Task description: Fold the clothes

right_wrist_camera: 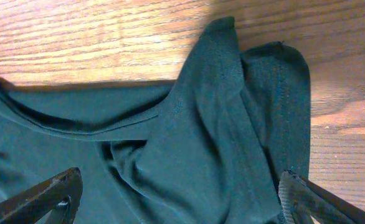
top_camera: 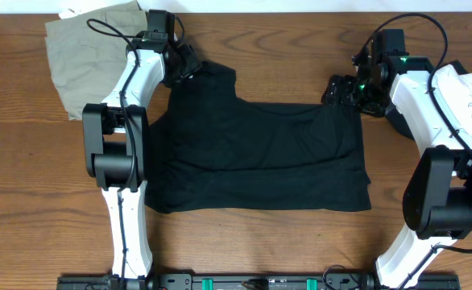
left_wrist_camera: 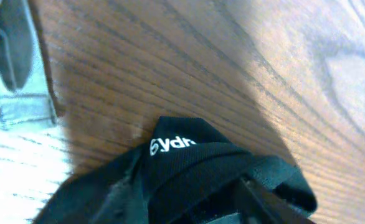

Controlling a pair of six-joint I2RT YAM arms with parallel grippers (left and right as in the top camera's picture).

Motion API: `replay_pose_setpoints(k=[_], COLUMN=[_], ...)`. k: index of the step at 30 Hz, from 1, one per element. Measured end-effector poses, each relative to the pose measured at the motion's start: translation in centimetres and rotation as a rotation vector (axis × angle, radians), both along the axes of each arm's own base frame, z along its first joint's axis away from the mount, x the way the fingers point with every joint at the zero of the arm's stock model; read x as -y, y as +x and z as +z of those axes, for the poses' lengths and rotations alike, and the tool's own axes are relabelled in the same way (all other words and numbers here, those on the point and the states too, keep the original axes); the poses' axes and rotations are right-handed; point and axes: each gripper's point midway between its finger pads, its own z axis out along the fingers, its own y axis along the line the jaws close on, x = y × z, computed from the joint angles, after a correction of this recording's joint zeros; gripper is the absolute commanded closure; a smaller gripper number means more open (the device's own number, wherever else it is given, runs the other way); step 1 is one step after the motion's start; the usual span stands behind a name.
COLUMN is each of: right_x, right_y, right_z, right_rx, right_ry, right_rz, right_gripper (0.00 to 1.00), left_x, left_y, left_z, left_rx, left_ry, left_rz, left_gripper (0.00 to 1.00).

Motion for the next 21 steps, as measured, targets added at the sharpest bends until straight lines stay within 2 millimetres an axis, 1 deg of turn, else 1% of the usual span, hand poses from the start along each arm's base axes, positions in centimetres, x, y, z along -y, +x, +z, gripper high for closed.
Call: replay_pose_setpoints(k=[3,7,8,12,15,17,19,21], right_x=[0.3,0.5,0.6,0.7,0.7,0.7,0.7,0.7], right_y=[0.1,0.6,0.8,2.0,2.7,3.2,3.4,3.3], right_z=[0.0,0.0,0.1,0.5,0.7,0.7,0.2,-1.1], right_rx=[0.003,0.024,0.034,0.083,0.113,0.131,0.123,0.095], right_ry=[-0.017,-0.031,-0.034,-0.037,-0.035,-0.032,-0.03,-0.027], right_rz=[-0.004,-0.009,-0.01,-0.015,-0.022,-0.029,-0.038,-0.045], right_gripper=[0.02,0.01,0.01,0.01,0.01,0.01,0.01,0.02], left_x=[0.0,0.0,0.0,0.0,-0.1,-0.3,-0.4,-0.5], left_y=[0.0,0.1,0.1,0.1,0.1,0.2,0.2,0.1], left_z=[-0.1,-0.2,-0.2,-0.2,-0.2,-0.3,-0.3,-0.4], left_rx=[-0.001,0.001,0.001,0.002,0.003,0.004,0.004,0.001], left_ry=[0.0,0.001,0.001,0.001,0.009,0.021,0.027,0.029], left_rz=[-0.002,-0.003,-0.002,-0.003,-0.001,0.005,0.008,0.009], left_gripper=[0.74,0.82,0.85,0.92,0.94,0.94,0.94,0.94])
